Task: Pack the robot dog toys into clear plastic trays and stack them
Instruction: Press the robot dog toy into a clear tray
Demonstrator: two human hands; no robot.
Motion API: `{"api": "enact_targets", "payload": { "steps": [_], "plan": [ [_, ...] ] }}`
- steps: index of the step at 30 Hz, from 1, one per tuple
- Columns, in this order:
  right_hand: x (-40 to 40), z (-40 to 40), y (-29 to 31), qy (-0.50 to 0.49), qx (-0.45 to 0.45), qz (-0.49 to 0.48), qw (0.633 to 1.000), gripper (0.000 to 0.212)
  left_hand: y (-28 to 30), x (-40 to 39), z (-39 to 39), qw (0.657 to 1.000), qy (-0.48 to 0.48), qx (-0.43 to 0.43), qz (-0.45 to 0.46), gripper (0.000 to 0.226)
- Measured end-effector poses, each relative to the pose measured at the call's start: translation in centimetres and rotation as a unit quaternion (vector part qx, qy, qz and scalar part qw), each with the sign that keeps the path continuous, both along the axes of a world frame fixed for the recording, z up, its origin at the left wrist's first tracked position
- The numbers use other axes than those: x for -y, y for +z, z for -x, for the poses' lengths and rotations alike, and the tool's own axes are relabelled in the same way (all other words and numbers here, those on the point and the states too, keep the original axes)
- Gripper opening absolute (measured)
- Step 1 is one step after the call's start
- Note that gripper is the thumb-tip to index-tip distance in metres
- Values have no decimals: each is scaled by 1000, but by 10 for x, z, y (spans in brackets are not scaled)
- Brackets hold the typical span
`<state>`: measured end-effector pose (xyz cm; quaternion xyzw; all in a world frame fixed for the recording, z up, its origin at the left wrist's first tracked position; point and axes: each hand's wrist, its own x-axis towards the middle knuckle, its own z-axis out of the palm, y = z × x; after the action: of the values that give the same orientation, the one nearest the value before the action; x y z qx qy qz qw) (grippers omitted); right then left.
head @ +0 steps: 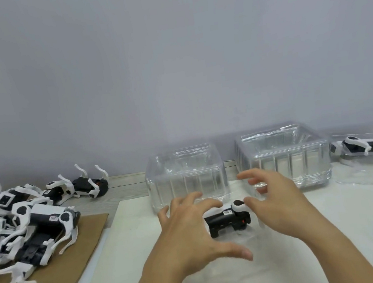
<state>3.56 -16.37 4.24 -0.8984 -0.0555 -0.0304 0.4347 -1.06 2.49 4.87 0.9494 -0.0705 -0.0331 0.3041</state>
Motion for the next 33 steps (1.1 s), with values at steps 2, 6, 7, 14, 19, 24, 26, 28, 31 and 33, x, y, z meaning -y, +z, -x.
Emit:
{"api": "enact_targets", "payload": {
  "steps": [2, 6, 7, 14, 19, 24, 26, 28, 31, 33],
  "plan": [
    [3, -2, -3, -16, -3, -12, 1000, 44, -1, 0, -2, 998, 20, 15, 62, 71],
    [6, -3, -5, -37, -11, -13, 999, 46, -6, -6, -10, 979, 133, 98, 116, 22],
    [6, -4, -5, -43, -11, -10, 999, 47, -8, -10, -12, 974, 169, 89, 122, 24],
    [11, -2, -1, -101, -13, 8, 995, 47, -18, -14, -13, 936, 245, -103, 229, 42],
    [10, -1, 3, -117, -6, 44, 992, 51, -20, -5, -15, 926, 273, -117, 234, 46],
    [-2, 2, 9, -111, 113, 33, 987, 34, -21, 0, -19, 899, 263, -90, 339, 38],
    [-12, 4, 13, -95, 148, -1, 984, 30, -20, 2, -20, 886, 210, -112, 399, 42],
    [-23, 7, 15, -69, 167, -27, 983, 28, -20, 5, -19, 880, 156, -142, 425, 46],
    [-38, 12, 16, -16, 153, -61, 986, 25, -21, 6, -19, 890, 128, -131, 417, 43],
    [-45, 13, 13, 20, 120, -53, 991, 23, -23, 5, -21, 898, 162, -98, 398, 37]
  ]
}}
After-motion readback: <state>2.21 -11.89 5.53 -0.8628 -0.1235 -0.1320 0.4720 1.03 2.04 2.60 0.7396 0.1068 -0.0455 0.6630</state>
